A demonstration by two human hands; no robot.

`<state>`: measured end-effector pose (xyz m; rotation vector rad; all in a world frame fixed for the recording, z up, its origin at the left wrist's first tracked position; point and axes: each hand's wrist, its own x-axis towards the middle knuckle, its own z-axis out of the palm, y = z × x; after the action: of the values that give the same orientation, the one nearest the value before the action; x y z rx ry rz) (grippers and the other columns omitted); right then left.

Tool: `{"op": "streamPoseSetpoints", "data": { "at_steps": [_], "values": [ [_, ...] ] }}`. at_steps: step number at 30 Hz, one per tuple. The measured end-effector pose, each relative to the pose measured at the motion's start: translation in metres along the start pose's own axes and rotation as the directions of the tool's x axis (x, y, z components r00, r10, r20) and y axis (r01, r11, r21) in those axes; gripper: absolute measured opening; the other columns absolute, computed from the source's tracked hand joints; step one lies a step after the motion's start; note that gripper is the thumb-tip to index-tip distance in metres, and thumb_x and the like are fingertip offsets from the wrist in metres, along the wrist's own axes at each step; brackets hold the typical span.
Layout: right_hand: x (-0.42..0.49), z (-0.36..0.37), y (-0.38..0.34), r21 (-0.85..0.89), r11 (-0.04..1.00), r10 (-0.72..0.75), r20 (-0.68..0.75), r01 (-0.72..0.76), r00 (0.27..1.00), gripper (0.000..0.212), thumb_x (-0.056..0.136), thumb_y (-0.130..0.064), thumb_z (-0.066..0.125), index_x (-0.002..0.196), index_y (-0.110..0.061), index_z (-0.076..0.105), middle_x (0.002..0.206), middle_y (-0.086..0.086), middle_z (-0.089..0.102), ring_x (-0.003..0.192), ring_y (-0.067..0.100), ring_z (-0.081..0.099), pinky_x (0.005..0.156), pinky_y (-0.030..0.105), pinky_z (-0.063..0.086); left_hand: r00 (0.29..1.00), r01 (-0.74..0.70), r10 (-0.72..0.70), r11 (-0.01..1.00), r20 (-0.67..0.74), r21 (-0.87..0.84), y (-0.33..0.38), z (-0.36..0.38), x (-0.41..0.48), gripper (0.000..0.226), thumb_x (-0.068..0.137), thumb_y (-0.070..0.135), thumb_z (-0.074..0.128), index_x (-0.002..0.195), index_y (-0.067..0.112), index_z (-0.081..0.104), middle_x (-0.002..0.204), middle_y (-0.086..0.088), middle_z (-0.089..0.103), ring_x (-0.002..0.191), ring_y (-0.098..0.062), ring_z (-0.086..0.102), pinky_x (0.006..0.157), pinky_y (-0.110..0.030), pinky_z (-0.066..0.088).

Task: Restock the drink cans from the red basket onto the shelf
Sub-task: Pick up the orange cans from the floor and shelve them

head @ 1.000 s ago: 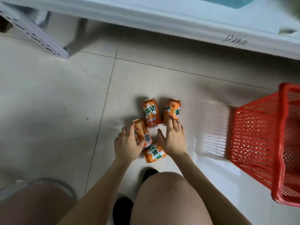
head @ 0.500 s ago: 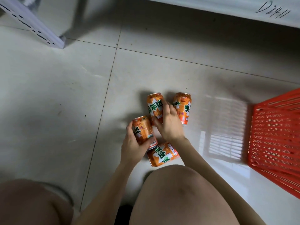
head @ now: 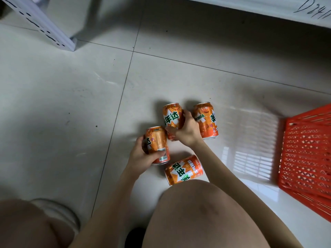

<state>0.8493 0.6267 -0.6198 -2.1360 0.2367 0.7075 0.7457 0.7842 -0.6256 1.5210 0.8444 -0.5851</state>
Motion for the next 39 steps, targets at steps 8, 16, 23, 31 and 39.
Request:
{"op": "streamPoseSetpoints", "data": {
  "at_steps": [8, 16, 23, 31, 39],
  "values": [
    [-0.001, -0.001, -0.002, 0.354, 0.916, 0.170, 0.082, -0.188, 0.982, 0.078, 0.068, -0.018, 0.086, 0.134, -0.013, 0.045, 0.114, 0.001, 0.066, 0.103, 0.020, 0.065, 0.092, 0.043, 0.055, 0.988, 0.075, -0.065, 0.995, 0.139, -0.070, 0.017, -0.017, 0.002, 0.055, 0.070, 0.006, 0.084, 0.118, 0.017, 0.060, 0.107, -0.004, 0.073, 0.096, -0.022, 0.071, 0.083, -0.039, 0.058],
    [-0.038, -0.029, -0.033, 0.616, 0.729, 0.151, 0.282, -0.299, 0.947, 0.078, 0.064, -0.004, 0.082, 0.132, -0.013, 0.045, 0.113, 0.011, 0.067, 0.100, 0.030, 0.068, 0.090, 0.052, 0.055, 0.937, 0.172, -0.107, 0.970, 0.332, -0.172, 0.060, -0.044, -0.035, 0.086, 0.046, 0.022, 0.084, 0.127, 0.022, 0.054, 0.117, -0.011, 0.070, 0.106, -0.032, 0.068, 0.089, -0.048, 0.055],
    [-0.094, -0.069, -0.080, 0.654, 0.693, 0.148, 0.285, -0.304, 0.947, 0.086, 0.054, -0.013, 0.083, 0.130, -0.018, 0.044, 0.117, 0.015, 0.065, 0.102, 0.033, 0.068, 0.090, 0.056, 0.053, 0.934, 0.120, -0.086, 0.990, 0.345, -0.077, 0.115, -0.051, -0.110, 0.088, 0.053, 0.028, 0.084, 0.133, 0.026, 0.048, 0.117, -0.004, 0.070, 0.103, -0.025, 0.070, 0.082, -0.038, 0.057],
    [-0.177, -0.139, -0.155, 0.713, 0.640, 0.117, 0.276, -0.285, 0.954, 0.091, 0.048, -0.014, 0.081, 0.132, -0.015, 0.043, 0.116, 0.019, 0.065, 0.098, 0.034, 0.068, 0.087, 0.055, 0.055, 0.950, 0.069, -0.034, 0.992, 0.310, -0.102, 0.191, -0.053, -0.215, 0.088, 0.042, 0.025, 0.085, 0.122, 0.030, 0.051, 0.117, -0.009, 0.069, 0.103, -0.027, 0.069, 0.087, -0.045, 0.056],
    [-0.266, -0.224, -0.231, 0.792, 0.569, 0.030, 0.249, -0.221, 0.968, 0.077, 0.060, 0.006, 0.066, 0.132, -0.006, 0.040, 0.101, 0.014, 0.062, 0.078, 0.021, 0.068, 0.063, 0.037, 0.056, 0.950, -0.042, 0.046, 0.999, 0.309, -0.020, 0.272, -0.053, -0.323, 0.092, 0.042, 0.027, 0.088, 0.124, 0.037, 0.048, 0.120, -0.001, 0.064, 0.111, -0.024, 0.064, 0.092, -0.052, 0.054]
  ]
}}
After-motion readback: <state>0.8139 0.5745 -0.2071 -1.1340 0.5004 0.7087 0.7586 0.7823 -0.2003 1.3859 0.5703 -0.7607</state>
